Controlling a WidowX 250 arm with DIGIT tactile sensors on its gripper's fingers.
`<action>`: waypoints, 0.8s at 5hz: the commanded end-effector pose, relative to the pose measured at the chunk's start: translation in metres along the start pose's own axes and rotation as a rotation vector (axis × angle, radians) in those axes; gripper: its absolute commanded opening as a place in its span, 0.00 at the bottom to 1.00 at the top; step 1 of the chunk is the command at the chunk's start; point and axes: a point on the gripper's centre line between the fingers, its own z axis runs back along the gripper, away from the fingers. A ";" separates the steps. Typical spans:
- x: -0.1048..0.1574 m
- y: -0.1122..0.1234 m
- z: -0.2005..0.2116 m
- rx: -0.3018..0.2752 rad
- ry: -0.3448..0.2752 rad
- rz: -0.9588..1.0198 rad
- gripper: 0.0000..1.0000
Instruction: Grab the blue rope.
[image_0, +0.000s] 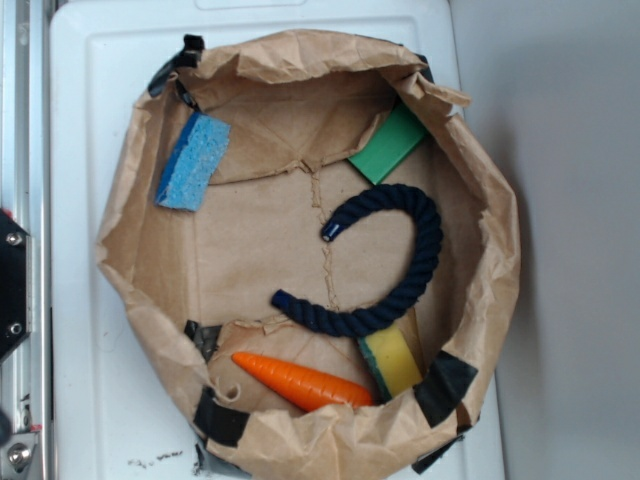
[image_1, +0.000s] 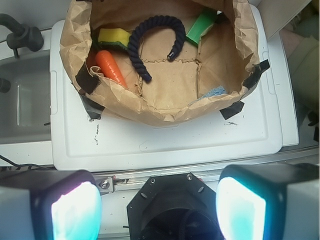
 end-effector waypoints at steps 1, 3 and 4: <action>0.000 0.000 0.000 0.000 0.000 0.000 1.00; 0.010 -0.018 -0.011 0.001 -0.003 0.100 1.00; 0.029 -0.022 -0.024 0.018 -0.007 0.119 1.00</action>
